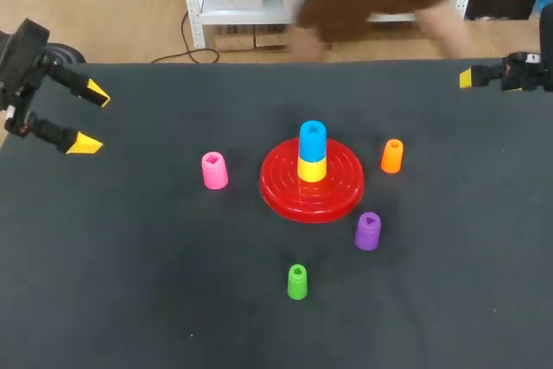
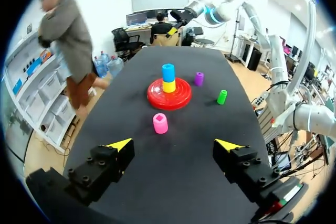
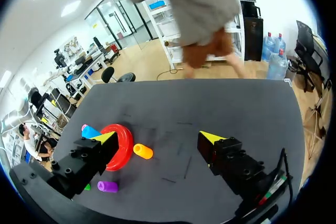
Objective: Pick up and stack the cylinders on the red base in this order: pink,purple,orange,green
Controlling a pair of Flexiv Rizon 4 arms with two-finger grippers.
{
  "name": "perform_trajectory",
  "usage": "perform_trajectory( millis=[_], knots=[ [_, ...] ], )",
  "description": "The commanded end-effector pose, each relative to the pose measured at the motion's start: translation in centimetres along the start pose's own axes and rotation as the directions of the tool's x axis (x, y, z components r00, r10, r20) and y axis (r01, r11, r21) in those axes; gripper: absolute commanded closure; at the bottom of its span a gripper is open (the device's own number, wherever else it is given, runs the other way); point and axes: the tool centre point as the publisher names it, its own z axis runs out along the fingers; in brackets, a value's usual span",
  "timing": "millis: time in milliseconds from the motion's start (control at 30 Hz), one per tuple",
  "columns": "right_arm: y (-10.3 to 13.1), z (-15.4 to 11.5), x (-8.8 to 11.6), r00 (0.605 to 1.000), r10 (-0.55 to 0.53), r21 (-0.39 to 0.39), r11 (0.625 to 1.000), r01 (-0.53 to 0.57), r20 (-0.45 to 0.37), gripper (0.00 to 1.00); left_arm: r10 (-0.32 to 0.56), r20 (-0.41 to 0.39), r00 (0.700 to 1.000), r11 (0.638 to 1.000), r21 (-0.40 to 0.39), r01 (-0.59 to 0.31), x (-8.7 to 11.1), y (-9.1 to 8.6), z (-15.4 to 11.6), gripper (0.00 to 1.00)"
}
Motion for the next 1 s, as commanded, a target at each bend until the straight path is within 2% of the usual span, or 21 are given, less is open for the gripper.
perform_trajectory(
  millis=[33, 200, 300, 367, 500, 533, 600, 633, 733, 800, 1000],
  knots=[
    [0.0, 0.0, 0.0, 1.000, 0.000, 0.000, 1.000, 0.000, -0.001, 0.00, 0.002, -0.001, 1.000, 1.000, -0.020, -0.002, -0.2, -0.8, 0.2, 0.00],
    [0.1, -0.2, -0.3, 1.000, -0.022, -0.003, 1.000, 0.022, -0.011, 0.00, 0.002, -0.001, 1.000, 1.000, -0.020, -0.002, -0.2, -0.8, 0.2, 0.00],
    [1.8, -1.0, -2.0, 0.988, -0.152, 0.057, 0.986, 0.154, -0.029, 0.00, 0.002, -0.001, 1.000, 1.000, -0.020, -0.002, -0.2, -0.8, 0.2, 0.00],
    [3.6, -1.1, -3.0, 0.968, -0.244, 0.049, 0.968, 0.247, -0.058, 0.00, 0.002, -0.001, 1.000, 1.000, -0.020, -0.002, -0.2, -0.8, 0.2, 0.00],
    [8.0, -0.2, -3.9, 0.893, -0.428, -0.011, 0.902, 0.431, -0.135, 0.00, 0.002, -0.001, 1.000, 1.000, -0.020, -0.002, -0.2, -0.8, 0.2, 0.00],
    [9.1, 0.1, -4.0, 0.861, -0.483, -0.028, 0.874, 0.485, -0.159, 0.00, 0.002, -0.001, 1.000, 1.000, -0.020, -0.002, -0.2, -0.8, 0.2, 0.00],
    [11.3, 0.7, -3.9, 0.789, -0.584, -0.116, 0.812, 0.573, -0.190, 0.00, 0.002, -0.001, 1.000, 1.000, -0.020, -0.002, -0.2, -0.8, 0.2, 0.00],
    [12.4, 1.0, -3.7, 0.751, -0.627, -0.125, 0.778, 0.615, -0.206, 0.00, 0.002, -0.001, 1.000, 1.000, -0.020, -0.002, -0.2, -0.8, 0.2, 0.00],
    [15.0, 1.5, -3.1, 0.676, -0.700, -0.181, 0.713, 0.677, -0.228, 0.00, 0.002, -0.001, 1.000, 1.000, -0.020, -0.002, -0.2, -0.8, 0.2, 0.00],
    [15.9, 1.9, -2.6, 0.654, -0.718, -0.188, 0.695, 0.694, -0.239, 0.00, 0.002, -0.001, 1.000, 1.000, -0.020, -0.002, -0.2, -0.8, 0.2, 0.00],
    [16.0, 1.9, -2.6, 0.657, -0.716, -0.195, 0.697, 0.690, -0.237, 0.00, 0.002, -0.001, 1.000, 1.000, -0.020, -0.002, -0.2, -0.8, 0.2, 0.00]
  ],
)
